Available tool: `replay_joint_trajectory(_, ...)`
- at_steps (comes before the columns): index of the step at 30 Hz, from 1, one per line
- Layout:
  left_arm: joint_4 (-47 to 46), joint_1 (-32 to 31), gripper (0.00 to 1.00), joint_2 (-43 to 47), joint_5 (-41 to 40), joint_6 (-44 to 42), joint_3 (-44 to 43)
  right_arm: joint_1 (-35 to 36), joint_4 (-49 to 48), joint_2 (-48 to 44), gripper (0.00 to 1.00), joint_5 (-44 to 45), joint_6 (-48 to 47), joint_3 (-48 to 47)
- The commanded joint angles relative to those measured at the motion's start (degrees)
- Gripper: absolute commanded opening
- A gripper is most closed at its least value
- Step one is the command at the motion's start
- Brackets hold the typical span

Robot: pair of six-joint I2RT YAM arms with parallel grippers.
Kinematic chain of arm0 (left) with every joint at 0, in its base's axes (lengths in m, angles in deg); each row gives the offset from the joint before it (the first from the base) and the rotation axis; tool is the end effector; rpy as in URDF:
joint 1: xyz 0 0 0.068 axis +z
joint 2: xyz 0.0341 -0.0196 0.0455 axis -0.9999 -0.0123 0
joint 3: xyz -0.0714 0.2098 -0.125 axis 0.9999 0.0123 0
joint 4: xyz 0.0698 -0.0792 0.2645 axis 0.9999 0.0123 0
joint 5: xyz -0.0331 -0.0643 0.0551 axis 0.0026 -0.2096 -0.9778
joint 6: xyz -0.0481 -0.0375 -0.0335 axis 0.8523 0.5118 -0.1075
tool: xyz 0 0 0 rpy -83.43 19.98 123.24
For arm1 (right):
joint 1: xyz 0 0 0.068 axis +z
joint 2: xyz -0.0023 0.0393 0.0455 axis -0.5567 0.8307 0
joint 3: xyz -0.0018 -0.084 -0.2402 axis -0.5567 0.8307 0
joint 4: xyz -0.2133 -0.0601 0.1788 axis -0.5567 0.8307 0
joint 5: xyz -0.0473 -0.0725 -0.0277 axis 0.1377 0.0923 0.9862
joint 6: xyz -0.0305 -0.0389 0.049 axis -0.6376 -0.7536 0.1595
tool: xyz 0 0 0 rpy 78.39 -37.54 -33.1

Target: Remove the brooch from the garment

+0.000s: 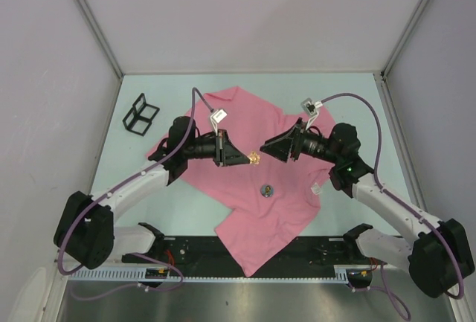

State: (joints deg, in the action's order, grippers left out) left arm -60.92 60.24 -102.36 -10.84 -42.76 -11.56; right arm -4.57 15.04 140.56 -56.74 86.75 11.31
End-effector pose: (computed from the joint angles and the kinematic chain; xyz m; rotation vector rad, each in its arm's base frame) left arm 0.2528 -0.1888 0.2282 0.5013 2.0315 -1.5422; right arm 0.2358 0.1748 0.2785 -0.5187 1.6359 1.4313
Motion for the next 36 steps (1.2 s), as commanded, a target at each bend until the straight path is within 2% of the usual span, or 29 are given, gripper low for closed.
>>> replay_joint_trajectory(1, -3.24, 0.32, 0.00, 0.13, 7.57, -2.31, -0.87, -3.23, 7.98, -2.43, 0.59, -1.69, -1.17, -4.20)
replay_joint_trajectory(8, -1.92, 0.41, 0.00, 1.02, 10.75, -4.16, -1.75, -5.44, 9.67, 0.20, 0.64, -13.99, -3.99, -4.56)
replay_joint_trajectory(13, -5.87, 0.23, 0.00, 0.75, 12.94, -1.27, -0.69, -4.91, 7.04, 2.31, 0.61, -17.42, -4.69, -4.56)
replay_joint_trajectory(23, -7.28, 0.14, 0.01, 0.66, 14.18, -0.38, -0.60, 0.54, 0.70, 6.27, 0.57, -17.96, -3.37, -4.56)
replay_joint_trajectory(36, -8.07, -0.30, 0.00, 1.45, 15.32, -0.12, -0.08, 0.98, -1.85, 8.56, 0.42, -17.52, -2.58, -4.47)
